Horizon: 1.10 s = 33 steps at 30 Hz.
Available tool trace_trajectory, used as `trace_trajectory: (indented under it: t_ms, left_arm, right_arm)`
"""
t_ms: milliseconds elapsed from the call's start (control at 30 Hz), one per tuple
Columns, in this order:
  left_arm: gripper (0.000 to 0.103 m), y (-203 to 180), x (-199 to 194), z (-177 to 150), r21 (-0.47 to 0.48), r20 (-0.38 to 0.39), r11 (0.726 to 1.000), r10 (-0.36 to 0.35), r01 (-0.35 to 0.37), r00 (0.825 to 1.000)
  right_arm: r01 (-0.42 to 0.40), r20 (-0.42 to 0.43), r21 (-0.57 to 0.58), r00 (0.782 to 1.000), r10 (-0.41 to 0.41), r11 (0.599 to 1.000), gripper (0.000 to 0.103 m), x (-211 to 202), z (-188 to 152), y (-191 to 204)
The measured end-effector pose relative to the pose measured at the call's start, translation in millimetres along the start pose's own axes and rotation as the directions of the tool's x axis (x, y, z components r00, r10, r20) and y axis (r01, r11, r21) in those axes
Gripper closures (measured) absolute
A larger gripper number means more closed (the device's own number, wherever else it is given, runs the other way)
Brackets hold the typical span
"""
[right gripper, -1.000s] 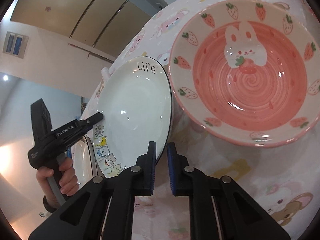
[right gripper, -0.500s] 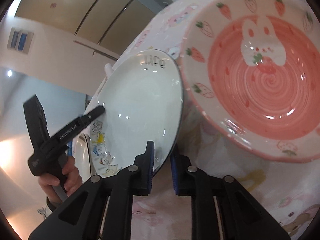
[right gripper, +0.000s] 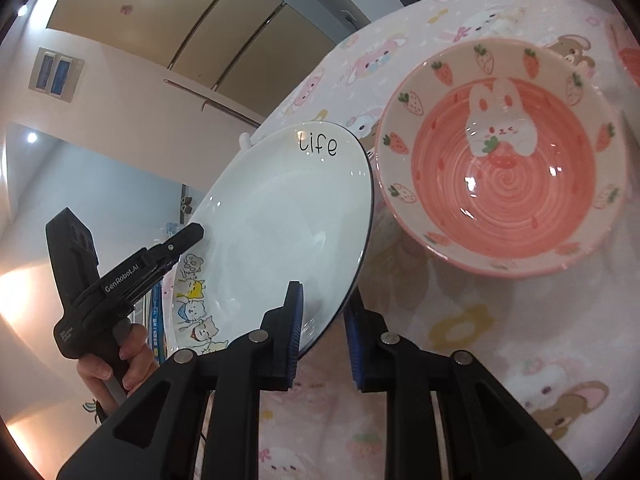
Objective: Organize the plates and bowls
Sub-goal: 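Lift the 'Life' plate off the table with both grippers, then carry the 'Life' plate with both grippers over the white plate stack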
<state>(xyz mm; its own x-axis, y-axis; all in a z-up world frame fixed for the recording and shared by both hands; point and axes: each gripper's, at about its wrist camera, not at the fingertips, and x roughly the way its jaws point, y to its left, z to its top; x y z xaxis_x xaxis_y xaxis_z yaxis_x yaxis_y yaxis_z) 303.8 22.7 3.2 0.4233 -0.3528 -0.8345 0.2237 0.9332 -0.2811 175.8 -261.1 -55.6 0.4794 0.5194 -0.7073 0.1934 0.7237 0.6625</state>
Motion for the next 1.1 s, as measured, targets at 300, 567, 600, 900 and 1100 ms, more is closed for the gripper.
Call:
trace_trajectory:
  t_ms: [300,567,600,900,1100]
  left_arm:
    - [0.084,-26.2,-43.0,-67.5,-0.032,-0.003,0.999,-0.015,0.015,1.0]
    - [0.084,-45.0,-51.2,-131.4,-0.053,0.001,0.998,-0.019,0.019,1.0]
    - [0.084,-45.7,-49.9,-137.5,-0.061,0.001,0.998,-0.021,0.021,1.0]
    - [0.084,-50.8,-42.7,-164.1,-0.047,0.022,0.999,0.008,-0.007,1.0]
    - [0.084,-50.4,-37.9,-175.1,-0.042,0.047,0.999,0.03,-0.028,0.998]
  right_arm:
    - [0.012,-0.031,-0.026,0.999,-0.013,1.0,0.083,-36.4,-28.6,-16.8]
    - [0.084,0.001,-0.058,0.996,-0.084,0.995,0.083,-51.2,-50.3,-33.9]
    - [0.095,0.002,-0.057,0.996,-0.095,0.994,0.083,-48.2,-50.5,-36.3]
    - [0.128,0.02,-0.08,0.992,-0.127,0.989,0.085,-42.4,-58.4,-47.4]
    - [0.147,0.028,-0.112,0.989,-0.145,0.983,0.085,-38.1,-63.4,-51.1]
